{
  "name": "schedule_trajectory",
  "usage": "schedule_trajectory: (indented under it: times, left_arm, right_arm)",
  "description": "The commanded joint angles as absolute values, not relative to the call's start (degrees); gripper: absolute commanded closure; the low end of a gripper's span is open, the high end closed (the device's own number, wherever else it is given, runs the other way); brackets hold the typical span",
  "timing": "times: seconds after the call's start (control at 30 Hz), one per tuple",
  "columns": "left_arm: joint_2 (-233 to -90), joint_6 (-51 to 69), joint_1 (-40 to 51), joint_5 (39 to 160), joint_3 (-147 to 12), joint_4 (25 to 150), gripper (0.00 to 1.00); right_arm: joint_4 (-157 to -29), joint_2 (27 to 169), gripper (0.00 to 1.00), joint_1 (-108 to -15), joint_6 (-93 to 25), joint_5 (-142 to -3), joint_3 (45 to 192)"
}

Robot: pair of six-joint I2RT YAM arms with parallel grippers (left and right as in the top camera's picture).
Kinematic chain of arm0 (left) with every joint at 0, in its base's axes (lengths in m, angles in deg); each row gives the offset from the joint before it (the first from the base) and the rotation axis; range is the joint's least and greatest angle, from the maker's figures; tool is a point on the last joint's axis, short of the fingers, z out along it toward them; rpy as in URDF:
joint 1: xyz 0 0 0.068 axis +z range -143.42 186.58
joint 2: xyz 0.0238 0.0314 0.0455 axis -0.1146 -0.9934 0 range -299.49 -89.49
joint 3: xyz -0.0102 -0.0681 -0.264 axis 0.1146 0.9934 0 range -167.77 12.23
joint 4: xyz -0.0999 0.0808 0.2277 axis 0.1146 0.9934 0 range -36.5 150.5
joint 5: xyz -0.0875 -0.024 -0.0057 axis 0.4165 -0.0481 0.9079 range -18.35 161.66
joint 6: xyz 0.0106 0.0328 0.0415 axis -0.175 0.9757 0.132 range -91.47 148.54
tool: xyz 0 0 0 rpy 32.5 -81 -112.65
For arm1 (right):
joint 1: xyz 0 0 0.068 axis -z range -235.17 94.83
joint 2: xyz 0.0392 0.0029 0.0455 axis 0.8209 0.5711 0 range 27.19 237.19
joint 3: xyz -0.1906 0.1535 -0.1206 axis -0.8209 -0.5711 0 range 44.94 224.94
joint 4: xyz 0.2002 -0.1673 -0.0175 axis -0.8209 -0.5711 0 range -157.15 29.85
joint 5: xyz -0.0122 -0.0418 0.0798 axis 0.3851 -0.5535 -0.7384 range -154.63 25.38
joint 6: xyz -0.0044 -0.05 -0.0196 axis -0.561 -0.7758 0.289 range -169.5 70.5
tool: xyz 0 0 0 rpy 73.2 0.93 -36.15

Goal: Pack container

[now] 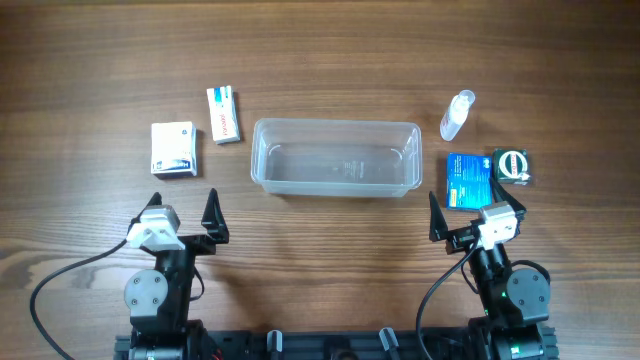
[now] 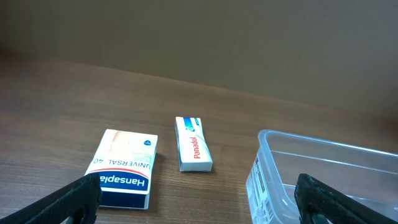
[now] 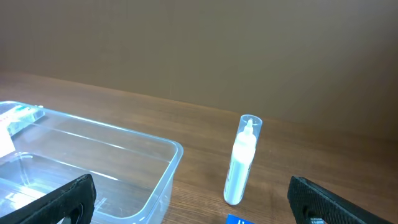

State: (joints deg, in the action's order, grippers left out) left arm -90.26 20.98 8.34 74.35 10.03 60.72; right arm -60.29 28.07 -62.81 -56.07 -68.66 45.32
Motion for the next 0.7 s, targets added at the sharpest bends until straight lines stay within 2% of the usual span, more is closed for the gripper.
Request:
schedule_trajectory:
  times: [0.0, 0.13, 0.3, 0.43, 0.67]
  left_arm:
    - [-89.87, 21.7, 7.97, 75.99, 10.73, 59.19, 0.0]
    - [-89.87, 21.7, 7.97, 81.9, 9.77, 53.77, 0.0]
    - [-93.39, 21.73, 7.97, 81.98, -1.88, 65.44, 0.0]
    - [-107.86, 22.78, 7.97, 75.12, -17.6, 77.66, 0.0]
    - [-143.77, 31.04, 7.99, 75.18, -49.55, 99.97, 0.0]
  right_arm:
    - [-60.03, 27.99, 0.0, -62.33, -56.64, -68.35, 45.23]
    - [-60.03, 27.99, 0.0, -62.33, -56.66, -68.35, 45.23]
    - [-60.01, 27.99, 0.0, -62.33, -56.66, -68.35, 45.23]
    - [-60.01, 27.99, 0.0, -62.33, -56.64, -68.35, 45.23]
    - [-60.01, 27.99, 0.0, -62.33, -56.66, -68.35, 45.23]
